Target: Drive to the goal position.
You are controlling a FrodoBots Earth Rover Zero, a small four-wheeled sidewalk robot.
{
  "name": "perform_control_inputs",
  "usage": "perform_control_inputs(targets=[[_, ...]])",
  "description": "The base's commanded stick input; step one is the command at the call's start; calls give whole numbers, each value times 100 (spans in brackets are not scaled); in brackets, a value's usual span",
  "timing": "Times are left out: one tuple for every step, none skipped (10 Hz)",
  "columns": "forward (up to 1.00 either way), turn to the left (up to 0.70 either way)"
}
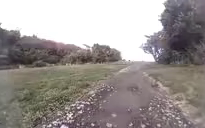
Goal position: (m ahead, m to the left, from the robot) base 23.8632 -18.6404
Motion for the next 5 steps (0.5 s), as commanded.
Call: perform_control_inputs(targets=[[100,0],[100,0],[100,0],[100,0],[100,0]])
